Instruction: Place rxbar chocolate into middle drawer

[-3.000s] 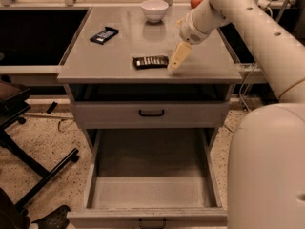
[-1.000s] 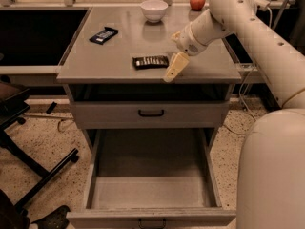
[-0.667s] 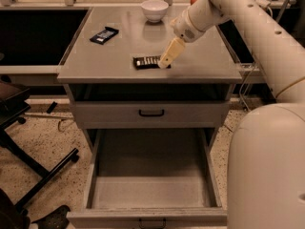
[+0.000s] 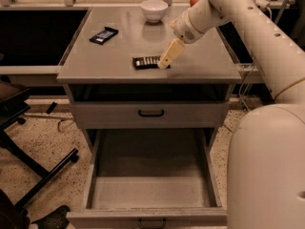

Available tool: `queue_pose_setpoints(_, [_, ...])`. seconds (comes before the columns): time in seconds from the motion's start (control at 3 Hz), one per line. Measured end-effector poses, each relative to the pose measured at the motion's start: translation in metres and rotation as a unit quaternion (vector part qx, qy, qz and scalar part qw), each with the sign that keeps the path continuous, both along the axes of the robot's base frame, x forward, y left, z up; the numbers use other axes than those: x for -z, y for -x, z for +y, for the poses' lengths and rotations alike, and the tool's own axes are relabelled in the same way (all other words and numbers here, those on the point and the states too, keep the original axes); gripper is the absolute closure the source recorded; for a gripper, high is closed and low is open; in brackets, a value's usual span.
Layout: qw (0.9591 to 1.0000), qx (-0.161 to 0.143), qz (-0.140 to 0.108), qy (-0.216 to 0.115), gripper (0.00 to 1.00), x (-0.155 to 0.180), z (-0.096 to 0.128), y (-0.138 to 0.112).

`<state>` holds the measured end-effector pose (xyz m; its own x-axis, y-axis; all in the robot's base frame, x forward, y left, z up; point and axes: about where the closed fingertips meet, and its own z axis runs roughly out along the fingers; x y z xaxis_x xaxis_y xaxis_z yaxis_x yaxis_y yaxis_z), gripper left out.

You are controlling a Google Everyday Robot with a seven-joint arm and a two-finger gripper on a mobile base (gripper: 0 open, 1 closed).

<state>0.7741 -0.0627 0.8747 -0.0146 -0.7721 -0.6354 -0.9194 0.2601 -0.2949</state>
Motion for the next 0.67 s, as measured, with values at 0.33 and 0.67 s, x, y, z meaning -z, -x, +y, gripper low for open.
queue_pose_setpoints(0.33, [0.9998,0.001,-0.002,-0.019,0.00,0.0050,-0.0037,-0.0109])
queue_pose_setpoints(0.67, [0.9997,0.001,0.005,-0.025,0.00,0.0079,-0.0025,-0.0184])
